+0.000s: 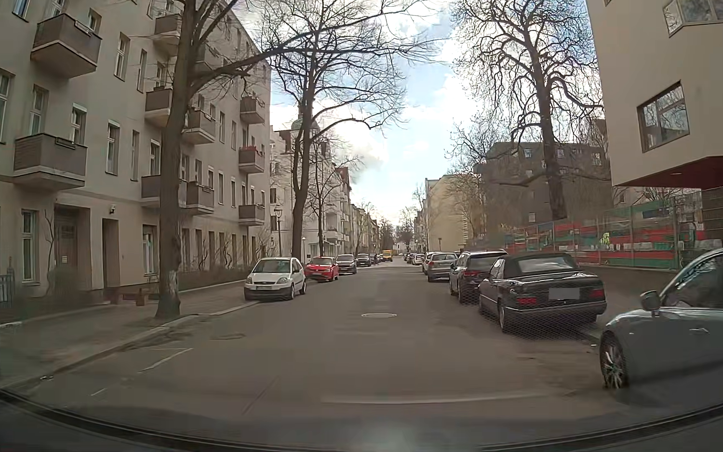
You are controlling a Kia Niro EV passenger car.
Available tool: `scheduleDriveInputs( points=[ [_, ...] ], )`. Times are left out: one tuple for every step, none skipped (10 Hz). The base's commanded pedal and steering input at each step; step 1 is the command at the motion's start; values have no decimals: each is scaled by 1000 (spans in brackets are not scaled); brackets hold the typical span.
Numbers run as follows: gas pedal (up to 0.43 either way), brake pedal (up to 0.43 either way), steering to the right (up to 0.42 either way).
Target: Follow the waypoints while adhering to traffic rules and regulations
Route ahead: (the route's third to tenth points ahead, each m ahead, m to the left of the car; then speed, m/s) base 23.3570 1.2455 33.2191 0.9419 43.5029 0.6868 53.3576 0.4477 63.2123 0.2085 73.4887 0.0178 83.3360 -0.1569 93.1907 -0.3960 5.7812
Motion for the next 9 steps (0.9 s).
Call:
scheduleDriveInputs(
  points=[
    [28, 30, 1],
    [28, 30, 1],
    [28, 30, 1],
    [28, 30, 3],
    [28, 30, 6],
    [28, 30, 5],
    [28, 30, 4],
    [28, 30, 5],
    [39, 30, 6]
  ],
)
